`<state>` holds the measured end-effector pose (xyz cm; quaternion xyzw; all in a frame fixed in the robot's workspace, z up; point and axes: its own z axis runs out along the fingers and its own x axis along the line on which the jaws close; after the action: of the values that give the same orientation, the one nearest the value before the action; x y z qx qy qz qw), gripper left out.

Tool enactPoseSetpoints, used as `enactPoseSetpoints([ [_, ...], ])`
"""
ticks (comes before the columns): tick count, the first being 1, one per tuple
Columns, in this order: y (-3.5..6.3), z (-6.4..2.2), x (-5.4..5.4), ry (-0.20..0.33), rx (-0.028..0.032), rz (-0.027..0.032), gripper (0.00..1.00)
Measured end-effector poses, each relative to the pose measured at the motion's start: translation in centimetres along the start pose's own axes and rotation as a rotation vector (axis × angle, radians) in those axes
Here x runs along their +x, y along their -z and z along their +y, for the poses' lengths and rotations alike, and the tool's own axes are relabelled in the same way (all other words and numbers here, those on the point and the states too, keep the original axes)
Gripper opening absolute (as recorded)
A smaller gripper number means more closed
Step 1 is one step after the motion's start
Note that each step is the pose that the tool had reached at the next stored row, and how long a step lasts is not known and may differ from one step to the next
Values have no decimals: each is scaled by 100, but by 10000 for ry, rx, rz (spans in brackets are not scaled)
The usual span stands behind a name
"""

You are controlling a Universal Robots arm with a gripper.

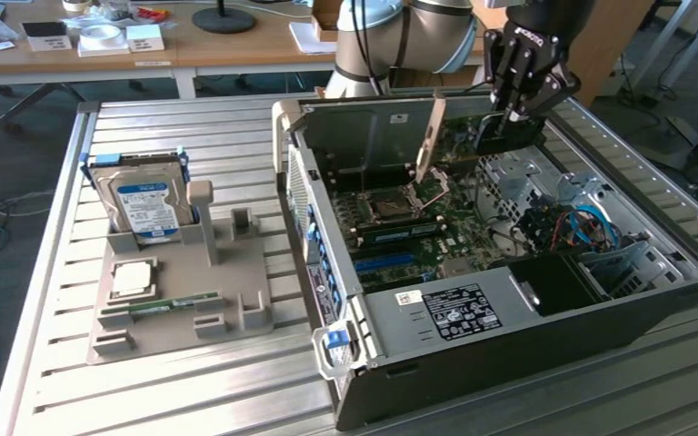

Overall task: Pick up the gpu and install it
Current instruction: 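Insert the gpu into the slot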

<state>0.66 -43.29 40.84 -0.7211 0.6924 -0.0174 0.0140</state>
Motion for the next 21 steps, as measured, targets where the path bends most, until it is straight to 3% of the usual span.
enactPoseSetpoints([
  [13,-3,1,0,0,1,0,27],
  [21,-56,5,0,0,-1,8,27],
])
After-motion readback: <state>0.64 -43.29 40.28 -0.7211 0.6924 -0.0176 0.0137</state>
